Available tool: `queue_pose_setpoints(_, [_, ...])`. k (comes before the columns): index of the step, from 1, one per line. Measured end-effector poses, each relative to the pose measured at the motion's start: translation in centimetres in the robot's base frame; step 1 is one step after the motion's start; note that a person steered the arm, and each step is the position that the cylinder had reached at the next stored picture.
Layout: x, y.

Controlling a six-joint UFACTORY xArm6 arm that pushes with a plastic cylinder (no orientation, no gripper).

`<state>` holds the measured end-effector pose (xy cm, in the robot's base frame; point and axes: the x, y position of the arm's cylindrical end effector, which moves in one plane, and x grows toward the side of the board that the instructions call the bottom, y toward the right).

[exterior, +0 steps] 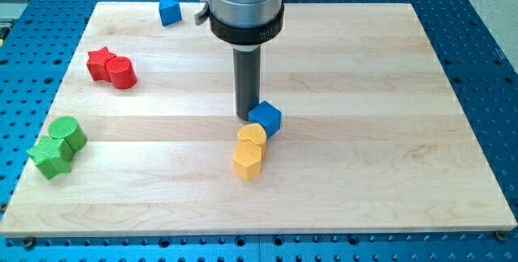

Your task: Move the cube to the left

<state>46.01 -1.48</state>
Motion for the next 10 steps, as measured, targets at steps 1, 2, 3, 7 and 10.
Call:
queue_pose_setpoints(1, [-0.2, -0.1])
queue_pose_setpoints(2, [-3.6, 1.7])
queue_pose_setpoints(3, [-2.0, 10.7])
queue_pose_setpoints(7, [1.1, 6.9])
queue_pose_setpoints(10, [-0.1, 3.6])
